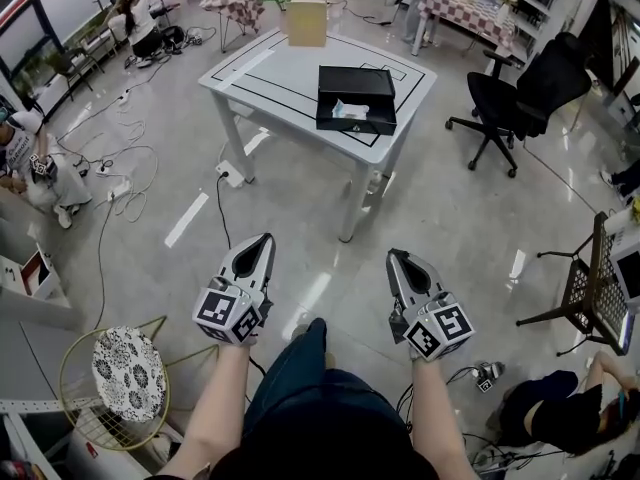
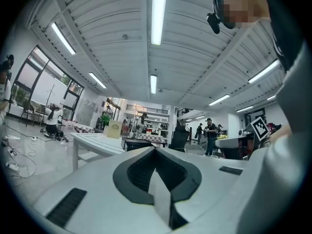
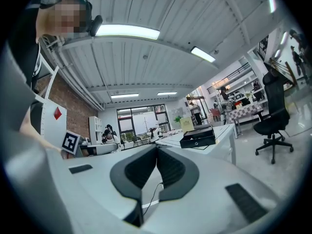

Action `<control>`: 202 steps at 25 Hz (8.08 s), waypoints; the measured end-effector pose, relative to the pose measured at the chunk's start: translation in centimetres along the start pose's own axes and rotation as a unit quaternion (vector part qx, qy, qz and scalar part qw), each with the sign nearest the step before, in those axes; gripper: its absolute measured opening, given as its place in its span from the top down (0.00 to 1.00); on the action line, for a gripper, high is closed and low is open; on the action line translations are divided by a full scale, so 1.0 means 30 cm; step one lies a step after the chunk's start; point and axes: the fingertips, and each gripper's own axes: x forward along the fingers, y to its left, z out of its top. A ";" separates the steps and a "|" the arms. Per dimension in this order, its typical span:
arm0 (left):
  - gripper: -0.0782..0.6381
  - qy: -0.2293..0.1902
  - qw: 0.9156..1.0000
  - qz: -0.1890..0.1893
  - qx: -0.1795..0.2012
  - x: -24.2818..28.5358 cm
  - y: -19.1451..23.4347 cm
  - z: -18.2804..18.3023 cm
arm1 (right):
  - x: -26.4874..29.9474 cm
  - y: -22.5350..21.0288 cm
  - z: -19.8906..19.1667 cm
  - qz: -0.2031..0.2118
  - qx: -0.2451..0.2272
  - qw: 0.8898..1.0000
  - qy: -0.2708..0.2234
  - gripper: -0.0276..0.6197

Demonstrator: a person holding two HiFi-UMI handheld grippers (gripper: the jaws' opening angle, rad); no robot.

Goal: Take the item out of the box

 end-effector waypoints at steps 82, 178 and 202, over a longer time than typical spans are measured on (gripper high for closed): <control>0.88 0.040 0.998 -0.033 -0.031 1.261 0.525 -0.065 | 1.125 -0.790 0.072 0.047 -0.061 0.989 0.123 0.95; 0.88 0.076 0.995 -0.024 -0.068 1.495 0.614 -0.095 | 1.407 -0.886 -0.035 0.204 -0.275 0.864 0.369 0.94; 0.88 0.043 0.995 -0.056 -0.065 1.505 0.551 0.037 | 1.308 -0.894 0.193 0.099 -0.157 0.958 0.221 0.94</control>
